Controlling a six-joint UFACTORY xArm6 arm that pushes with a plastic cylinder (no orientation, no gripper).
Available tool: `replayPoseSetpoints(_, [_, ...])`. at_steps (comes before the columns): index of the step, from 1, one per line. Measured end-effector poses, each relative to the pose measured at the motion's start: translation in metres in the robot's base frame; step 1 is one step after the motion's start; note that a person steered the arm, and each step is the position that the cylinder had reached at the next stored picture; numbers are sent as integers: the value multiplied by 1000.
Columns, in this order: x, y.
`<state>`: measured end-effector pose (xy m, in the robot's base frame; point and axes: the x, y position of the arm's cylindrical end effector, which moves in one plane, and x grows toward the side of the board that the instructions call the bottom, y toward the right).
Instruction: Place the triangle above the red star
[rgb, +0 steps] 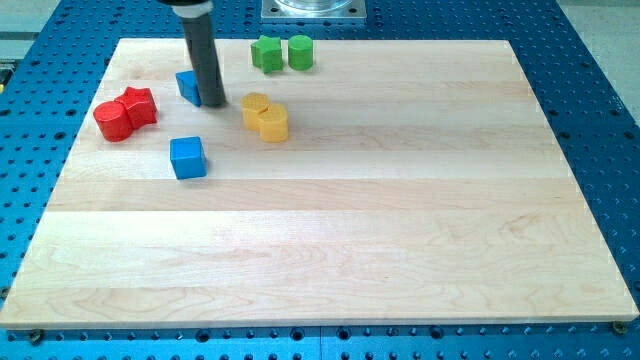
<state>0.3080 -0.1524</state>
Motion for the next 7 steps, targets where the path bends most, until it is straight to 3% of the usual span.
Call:
replayPoseSetpoints(1, [-40,-33])
replayPoseSetpoints(3, [-8,-33])
replayPoseSetpoints(4, [-9,-59])
replayPoseSetpoints(6, [-34,-50])
replayPoseSetpoints(7, [24,7])
